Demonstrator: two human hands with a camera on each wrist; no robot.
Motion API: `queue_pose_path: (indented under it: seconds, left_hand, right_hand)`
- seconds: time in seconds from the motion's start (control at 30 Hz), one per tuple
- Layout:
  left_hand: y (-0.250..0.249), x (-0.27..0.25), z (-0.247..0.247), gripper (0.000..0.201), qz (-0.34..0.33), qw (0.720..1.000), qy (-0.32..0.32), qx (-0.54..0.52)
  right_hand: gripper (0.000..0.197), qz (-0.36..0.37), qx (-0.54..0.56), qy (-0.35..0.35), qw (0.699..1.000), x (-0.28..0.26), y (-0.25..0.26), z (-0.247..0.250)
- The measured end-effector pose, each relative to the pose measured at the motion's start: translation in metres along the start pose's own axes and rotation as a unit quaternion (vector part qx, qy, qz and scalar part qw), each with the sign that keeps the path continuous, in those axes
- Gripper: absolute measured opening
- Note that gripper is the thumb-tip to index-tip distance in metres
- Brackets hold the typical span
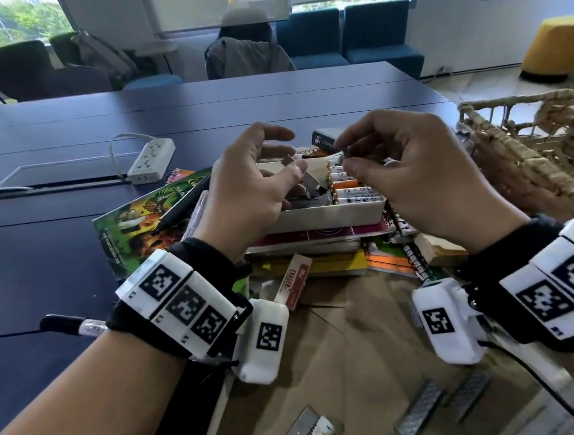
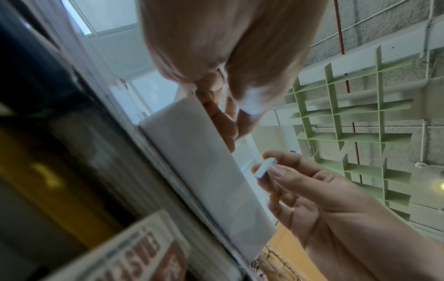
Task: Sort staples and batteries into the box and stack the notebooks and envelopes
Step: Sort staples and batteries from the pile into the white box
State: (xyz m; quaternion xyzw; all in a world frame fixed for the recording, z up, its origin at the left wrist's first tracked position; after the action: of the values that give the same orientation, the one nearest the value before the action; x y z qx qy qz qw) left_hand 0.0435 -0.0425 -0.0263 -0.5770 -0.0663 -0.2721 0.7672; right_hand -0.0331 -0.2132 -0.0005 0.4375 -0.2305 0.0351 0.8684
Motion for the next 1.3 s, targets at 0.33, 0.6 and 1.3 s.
queue_pose_path:
  seconds: [0.33, 0.6, 1.3]
  left_hand:
    - [0.001, 0.0, 0.004, 0.018, -0.004, 0.996, -0.006, 0.083]
    - [-0.015, -0.004, -0.014, 0.017, -0.062, 0.973, 0.071, 0.21]
    - [-0.01, -0.009, -0.019, 0.044, -0.061, 0.947, 0.137, 0.282]
  right_hand:
    - [0.016, 0.002, -0.009, 0.001, 1.0, -0.001, 0.002, 0.0]
    - [0.014, 0.012, -0.024, 0.012, 1.0, 0.0, 0.001, -0.005]
    - [0.012, 0.026, -0.032, -0.021, 0.999, 0.004, 0.004, -0.003]
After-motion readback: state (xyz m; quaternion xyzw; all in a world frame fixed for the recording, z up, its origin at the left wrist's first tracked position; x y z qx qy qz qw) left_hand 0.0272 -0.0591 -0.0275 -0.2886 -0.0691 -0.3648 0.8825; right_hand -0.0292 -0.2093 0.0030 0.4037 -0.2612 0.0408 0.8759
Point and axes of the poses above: each hand's wrist, its own x-axis towards the middle knuckle, its own z-axis out of the back of the hand, y = z × x, the point moved 8 cm from there along x, towards the middle knuckle, and after that the axes turned 5 degrees about -z, right-handed, at the moved point
